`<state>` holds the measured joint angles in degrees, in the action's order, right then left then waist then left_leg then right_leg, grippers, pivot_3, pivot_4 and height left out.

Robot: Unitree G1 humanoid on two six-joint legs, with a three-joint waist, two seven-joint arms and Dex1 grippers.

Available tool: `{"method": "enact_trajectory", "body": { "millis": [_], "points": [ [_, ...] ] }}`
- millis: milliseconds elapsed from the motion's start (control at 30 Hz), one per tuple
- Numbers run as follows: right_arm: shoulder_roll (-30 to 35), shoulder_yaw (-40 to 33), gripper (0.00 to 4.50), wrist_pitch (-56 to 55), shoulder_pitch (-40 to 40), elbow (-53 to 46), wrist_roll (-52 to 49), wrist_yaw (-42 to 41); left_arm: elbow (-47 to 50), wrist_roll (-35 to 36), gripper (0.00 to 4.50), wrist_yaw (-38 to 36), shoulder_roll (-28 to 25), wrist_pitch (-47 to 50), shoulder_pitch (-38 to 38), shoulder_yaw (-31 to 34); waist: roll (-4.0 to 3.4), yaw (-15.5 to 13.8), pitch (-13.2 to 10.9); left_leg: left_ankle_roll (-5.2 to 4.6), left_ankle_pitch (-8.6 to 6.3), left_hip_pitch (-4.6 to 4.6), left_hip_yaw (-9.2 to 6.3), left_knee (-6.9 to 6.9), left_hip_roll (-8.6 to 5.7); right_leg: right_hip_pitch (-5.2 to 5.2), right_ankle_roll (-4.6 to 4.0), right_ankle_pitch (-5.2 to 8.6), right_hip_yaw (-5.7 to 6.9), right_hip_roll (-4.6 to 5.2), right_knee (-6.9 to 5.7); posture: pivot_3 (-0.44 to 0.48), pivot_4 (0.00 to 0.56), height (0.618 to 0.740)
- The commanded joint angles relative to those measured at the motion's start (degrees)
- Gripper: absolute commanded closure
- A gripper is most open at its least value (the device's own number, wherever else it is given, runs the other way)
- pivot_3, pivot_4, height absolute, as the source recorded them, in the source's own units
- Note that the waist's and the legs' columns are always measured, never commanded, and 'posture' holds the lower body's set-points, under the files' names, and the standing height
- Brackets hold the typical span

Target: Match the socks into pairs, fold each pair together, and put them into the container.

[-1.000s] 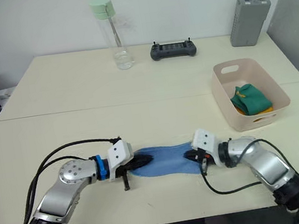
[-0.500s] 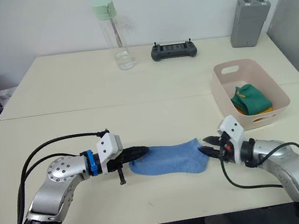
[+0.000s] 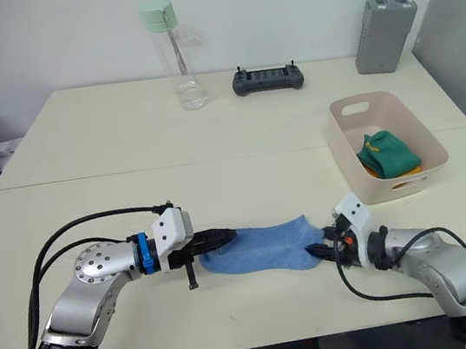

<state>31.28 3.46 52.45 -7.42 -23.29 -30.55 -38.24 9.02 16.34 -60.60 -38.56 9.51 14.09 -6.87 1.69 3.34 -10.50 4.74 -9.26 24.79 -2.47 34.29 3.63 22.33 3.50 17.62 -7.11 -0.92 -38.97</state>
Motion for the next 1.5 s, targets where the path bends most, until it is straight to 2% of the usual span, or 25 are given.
{"method": "enact_trajectory", "body": {
  "millis": [33, 133, 267, 500, 767, 933, 1100, 1267, 1500],
  "points": [
    [-1.0, -1.9, 3.43, 2.0, -1.6, -0.6, -2.7, 0.7, 1.0, -0.2, 4.5, 0.5, 0.9, -1.3, 0.2, 0.1, 0.0, 0.0, 0.0, 0.0, 0.0, 0.0, 0.0, 0.0, 0.0, 0.0, 0.0, 0.0, 0.0, 0.0, 0.0, 0.0, 0.15, 0.74],
    [-1.4, -4.4, 4.48, 3.9, -2.7, 0.0, -4.8, 1.3, 1.7, 0.2, 4.5, 0.4, 1.8, -0.7, 0.6, -0.4, 0.0, -0.1, 0.0, 0.0, 0.0, 0.0, 0.0, 0.03, -0.01, -0.02, 0.02, -0.01, -0.01, 0.0, 0.0, 0.0, 0.15, 0.74],
    [0.7, -7.5, 4.48, 5.8, -4.8, 3.3, -7.6, -1.3, 0.5, -1.5, 4.5, 0.2, 3.5, -0.1, 2.1, -3.1, 0.0, -0.2, 0.0, 0.0, 0.0, 0.0, -0.02, 0.05, -0.02, -0.04, 0.04, -0.02, 0.01, 0.0, 0.0, 0.0, 0.15, 0.74],
    [5.4, -6.7, 4.48, 5.6, -8.7, 9.1, -8.3, -6.5, -4.5, -5.8, 4.5, 1.1, 8.2, 0.8, 6.8, -9.0, 0.0, -0.1, 0.0, -0.01, 0.0, 0.01, -0.02, 0.19, -0.04, -0.08, 0.1, -0.06, -0.01, -0.01, -0.01, 0.0, 0.15, 0.74],
    [3.9, -7.7, 4.48, 8.1, -10.5, 6.0, -12.8, -6.5, -14.3, -14.5, 4.5, 4.6, 11.9, -2.3, 9.0, -14.9, -0.01, -0.1, 0.0, -0.01, 0.0, 0.01, -0.07, 0.22, -0.04, -0.1, 0.1, -0.06, 0.01, -0.03, -0.04, 0.0, 0.15, 0.74],
    [1.0, -10.0, 4.48, 13.5, -13.9, 2.8, -20.6, -4.3, -14.2, -14.8, 4.5, 5.4, 12.5, -1.3, 8.2, -14.4, -0.06, -0.1, 0.0, -0.01, 0.0, 0.01, -0.14, 0.41, -0.05, -0.22, 0.22, -0.13, 0.02, -0.03, -0.06, 0.0, 0.15, 0.74],
    [-5.3, -7.5, 4.48, 15.1, -17.5, 2.2, -22.2, 0.7, -12.9, -13.8, 4.5, 4.2, 11.6, -0.7, 6.5, -13.8, -0.08, 0.1, 0.1, -0.02, 0.01, 0.01, -0.13, 0.55, -0.05, -0.25, 0.36, -0.22, -0.01, -0.03, -0.06, 0.0, 0.15, 0.74],
    [-7.4, -1.8, 4.48, 11.5, -18.8, 5.0, -17.7, 0.2, -10.9, -11.2, 4.5, 3.7, 10.4, 1.7, 6.1, -10.8, -0.08, 0.1, 0.1, -0.02, 0.01, 0.02, -0.13, 0.54, -0.04, -0.23, 0.33, -0.2, 0.0, -0.03, -0.05, 0.0, 0.15, 0.74],
    [-9.2, 7.6, 4.48, 5.4, -22.0, 10.7, -10.3, -2.6, -0.4, -1.3, 4.5, -2.5, -1.1, 13.9, 5.6, -1.7, -0.12, 1.4, 0.0, -0.02, 0.01, 0.03, -0.14, 0.43, 0.04, -0.1, 0.23, -0.15, 0.03, -0.08, -0.12, 0.0, 0.15, 0.74]
  ]
}}
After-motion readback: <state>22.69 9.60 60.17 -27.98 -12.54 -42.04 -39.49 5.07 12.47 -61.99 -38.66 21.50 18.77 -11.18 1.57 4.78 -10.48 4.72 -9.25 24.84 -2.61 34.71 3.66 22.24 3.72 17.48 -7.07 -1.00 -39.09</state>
